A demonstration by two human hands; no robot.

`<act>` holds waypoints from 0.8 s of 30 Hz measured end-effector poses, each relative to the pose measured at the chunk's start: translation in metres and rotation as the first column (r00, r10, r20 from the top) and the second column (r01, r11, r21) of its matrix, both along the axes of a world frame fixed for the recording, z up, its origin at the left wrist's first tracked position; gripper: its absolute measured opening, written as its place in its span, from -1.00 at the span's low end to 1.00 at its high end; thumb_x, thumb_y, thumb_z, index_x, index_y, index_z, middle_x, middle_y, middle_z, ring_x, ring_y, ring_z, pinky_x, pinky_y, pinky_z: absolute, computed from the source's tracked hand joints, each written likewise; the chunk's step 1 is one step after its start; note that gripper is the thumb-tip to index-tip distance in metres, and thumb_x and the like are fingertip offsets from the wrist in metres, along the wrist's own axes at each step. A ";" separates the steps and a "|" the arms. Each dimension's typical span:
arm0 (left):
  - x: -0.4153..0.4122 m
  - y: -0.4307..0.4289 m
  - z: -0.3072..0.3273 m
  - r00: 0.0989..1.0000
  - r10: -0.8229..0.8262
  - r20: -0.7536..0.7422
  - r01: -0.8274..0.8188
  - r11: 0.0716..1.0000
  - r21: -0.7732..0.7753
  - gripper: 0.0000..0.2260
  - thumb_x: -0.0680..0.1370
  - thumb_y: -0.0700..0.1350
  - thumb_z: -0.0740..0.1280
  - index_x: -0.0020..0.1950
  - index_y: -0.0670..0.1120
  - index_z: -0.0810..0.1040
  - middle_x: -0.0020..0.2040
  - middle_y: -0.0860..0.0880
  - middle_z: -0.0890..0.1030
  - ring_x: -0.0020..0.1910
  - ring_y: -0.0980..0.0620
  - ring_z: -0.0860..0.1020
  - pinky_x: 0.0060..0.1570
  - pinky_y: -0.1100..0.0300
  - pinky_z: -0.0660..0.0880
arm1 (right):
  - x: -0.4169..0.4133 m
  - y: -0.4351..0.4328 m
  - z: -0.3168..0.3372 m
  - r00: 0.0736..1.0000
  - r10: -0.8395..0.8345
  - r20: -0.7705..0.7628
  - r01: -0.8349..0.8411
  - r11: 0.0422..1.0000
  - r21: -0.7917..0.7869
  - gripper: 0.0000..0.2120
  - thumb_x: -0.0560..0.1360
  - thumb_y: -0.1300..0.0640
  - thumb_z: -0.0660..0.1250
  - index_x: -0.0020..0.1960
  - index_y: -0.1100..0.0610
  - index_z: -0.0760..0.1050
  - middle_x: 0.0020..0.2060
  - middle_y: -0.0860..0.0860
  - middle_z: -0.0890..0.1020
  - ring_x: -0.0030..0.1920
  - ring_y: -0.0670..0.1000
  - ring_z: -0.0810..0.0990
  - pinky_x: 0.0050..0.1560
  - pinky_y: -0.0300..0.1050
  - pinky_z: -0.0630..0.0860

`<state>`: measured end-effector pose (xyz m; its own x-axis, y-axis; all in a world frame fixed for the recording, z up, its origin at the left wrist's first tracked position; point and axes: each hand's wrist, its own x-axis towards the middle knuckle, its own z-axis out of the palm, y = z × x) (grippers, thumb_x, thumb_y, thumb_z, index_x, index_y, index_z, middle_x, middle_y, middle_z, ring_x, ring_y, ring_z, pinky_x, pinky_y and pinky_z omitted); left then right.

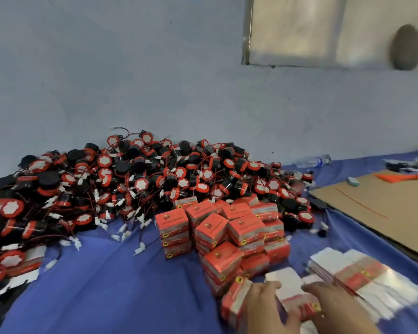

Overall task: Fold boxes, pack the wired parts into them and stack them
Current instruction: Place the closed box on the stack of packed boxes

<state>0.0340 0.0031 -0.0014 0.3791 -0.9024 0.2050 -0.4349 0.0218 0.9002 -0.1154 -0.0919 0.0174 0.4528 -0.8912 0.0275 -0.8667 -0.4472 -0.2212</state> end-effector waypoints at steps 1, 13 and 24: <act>-0.008 -0.008 -0.010 1.000 -0.020 -0.019 0.021 0.997 0.076 -0.56 0.55 0.00 0.39 0.42 0.19 0.42 0.17 0.11 0.35 0.41 0.09 0.37 0.31 0.42 0.20 | -0.004 0.003 -0.008 0.997 0.030 -0.069 -0.028 0.999 0.020 -0.49 0.59 0.00 0.26 0.51 -0.16 0.27 0.51 -0.16 0.30 0.49 -0.08 0.29 0.45 -0.25 0.20; -0.046 -0.009 -0.014 0.905 0.134 -0.404 0.012 0.941 0.338 -0.58 0.34 -0.55 0.37 0.07 -0.14 0.59 -0.33 -0.08 0.59 -0.43 0.10 0.45 -0.46 0.33 0.42 | -0.028 -0.004 -0.017 0.991 0.085 -0.107 -0.068 0.985 0.159 -0.01 0.39 -0.23 0.45 0.64 -0.01 0.00 0.56 -0.07 0.17 0.51 0.19 0.13 0.49 -0.04 0.15; -0.037 0.013 -0.003 0.853 0.037 -0.521 0.041 0.990 0.137 -0.45 0.39 -0.54 0.30 0.17 0.02 0.60 -0.03 -0.12 0.69 -0.18 0.09 0.62 -0.17 0.29 0.57 | -0.025 0.009 -0.005 0.872 -0.140 0.469 0.005 0.961 0.277 -0.33 0.15 -0.17 0.67 0.12 -0.11 0.40 0.15 -0.15 0.45 0.01 -0.19 0.55 -0.18 -0.43 0.50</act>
